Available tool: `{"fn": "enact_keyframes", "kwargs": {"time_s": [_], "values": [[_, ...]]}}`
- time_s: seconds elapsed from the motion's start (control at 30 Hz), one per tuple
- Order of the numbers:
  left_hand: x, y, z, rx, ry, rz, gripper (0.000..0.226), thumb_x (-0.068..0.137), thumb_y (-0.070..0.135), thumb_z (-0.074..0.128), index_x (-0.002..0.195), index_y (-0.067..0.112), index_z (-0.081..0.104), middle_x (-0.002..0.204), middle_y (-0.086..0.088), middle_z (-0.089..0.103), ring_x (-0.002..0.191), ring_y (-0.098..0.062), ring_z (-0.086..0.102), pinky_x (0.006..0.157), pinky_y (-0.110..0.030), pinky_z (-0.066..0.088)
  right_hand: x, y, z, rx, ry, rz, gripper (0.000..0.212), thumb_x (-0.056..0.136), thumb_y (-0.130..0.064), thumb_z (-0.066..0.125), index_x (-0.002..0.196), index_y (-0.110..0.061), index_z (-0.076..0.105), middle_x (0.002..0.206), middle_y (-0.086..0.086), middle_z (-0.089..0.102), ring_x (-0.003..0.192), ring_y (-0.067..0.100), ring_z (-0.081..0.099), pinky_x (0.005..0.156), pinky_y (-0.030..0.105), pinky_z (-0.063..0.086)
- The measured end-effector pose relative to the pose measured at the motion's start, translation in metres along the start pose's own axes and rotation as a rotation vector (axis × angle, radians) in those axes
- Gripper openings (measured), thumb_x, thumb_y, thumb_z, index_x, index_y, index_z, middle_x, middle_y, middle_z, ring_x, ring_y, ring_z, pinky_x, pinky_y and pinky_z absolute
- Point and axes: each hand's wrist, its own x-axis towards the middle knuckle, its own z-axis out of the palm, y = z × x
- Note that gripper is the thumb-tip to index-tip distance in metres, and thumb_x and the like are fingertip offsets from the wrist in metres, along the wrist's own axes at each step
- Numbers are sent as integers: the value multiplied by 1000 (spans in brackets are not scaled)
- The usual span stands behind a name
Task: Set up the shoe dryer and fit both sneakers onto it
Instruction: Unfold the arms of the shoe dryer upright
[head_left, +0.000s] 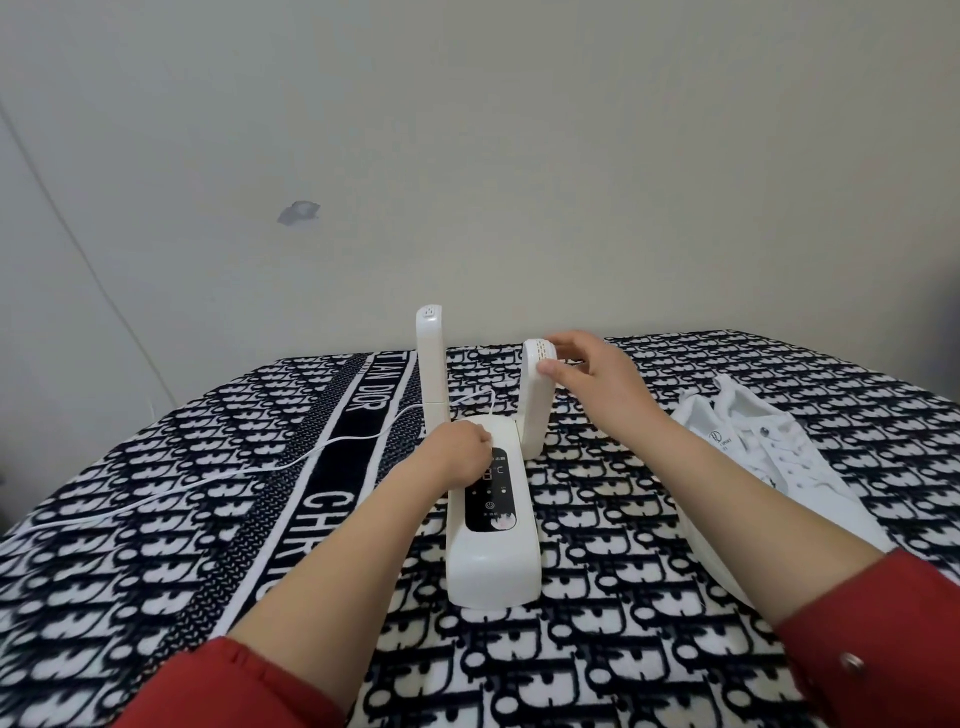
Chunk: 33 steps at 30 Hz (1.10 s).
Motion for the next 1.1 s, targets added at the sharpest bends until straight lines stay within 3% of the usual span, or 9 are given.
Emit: {"fn": "enact_keyframes", "kwargs": {"time_s": [0.07, 0.23, 0.47, 0.57, 0.67, 0.8, 1.0, 1.1], "values": [[0, 0, -1, 6, -3, -2, 41, 99, 17, 30, 127, 7, 59, 141, -9, 51, 128, -27, 46, 105, -33, 35, 5, 0, 0, -10, 9, -3, 34, 92, -25, 64, 124, -17, 61, 111, -6, 64, 97, 8, 59, 71, 0, 39], [-1, -1, -2, -12, -4, -5, 40, 98, 16, 30, 117, 2, 62, 134, -12, 56, 120, -29, 50, 98, -34, 38, 16, 1, 3, -24, 43, 12, 38, 92, -29, 63, 128, -18, 59, 113, -7, 63, 101, 11, 58, 75, 12, 38], [-4, -1, -2, -17, 16, 2, 39, 97, 16, 30, 111, 0, 63, 131, -12, 58, 117, -29, 52, 97, -36, 40, 29, 3, 7, -7, 75, 33, 37, 93, -30, 61, 128, -20, 58, 113, -5, 62, 99, 12, 58, 74, 13, 37], [-4, 0, -2, -8, 22, 3, 39, 97, 16, 30, 112, 2, 64, 132, -11, 58, 116, -29, 53, 97, -35, 41, 34, 4, 9, -5, 83, 35, 36, 93, -31, 60, 128, -22, 58, 111, -6, 61, 99, 13, 58, 77, 20, 38], [-5, 0, -3, -10, 24, 8, 41, 99, 18, 29, 117, 4, 63, 134, -10, 57, 120, -29, 51, 100, -34, 39, 38, 4, 10, 0, 87, 40, 34, 94, -32, 60, 127, -23, 59, 110, -6, 61, 97, 12, 57, 74, 15, 38], [-6, 0, -4, -4, 24, 10, 42, 99, 19, 29, 122, 4, 61, 135, -11, 56, 122, -29, 50, 102, -35, 38, 45, 4, 12, -2, 88, 45, 33, 95, -30, 58, 127, -21, 59, 111, -4, 61, 99, 13, 57, 85, 24, 38], [-5, -1, -4, -19, 23, -12, 34, 96, 17, 31, 101, 5, 62, 128, -12, 61, 116, -30, 54, 98, -37, 43, 53, 3, 16, -14, 118, 64, 34, 96, -31, 56, 128, -19, 59, 108, -6, 60, 98, 13, 55, 84, 24, 36], [-5, -1, -5, -34, 25, -16, 36, 95, 17, 31, 104, 2, 64, 128, -13, 61, 116, -31, 54, 99, -39, 43, 56, 3, 17, -27, 127, 67, 34, 97, -32, 54, 128, -18, 58, 107, -6, 59, 96, 12, 54, 82, 23, 35]]}}
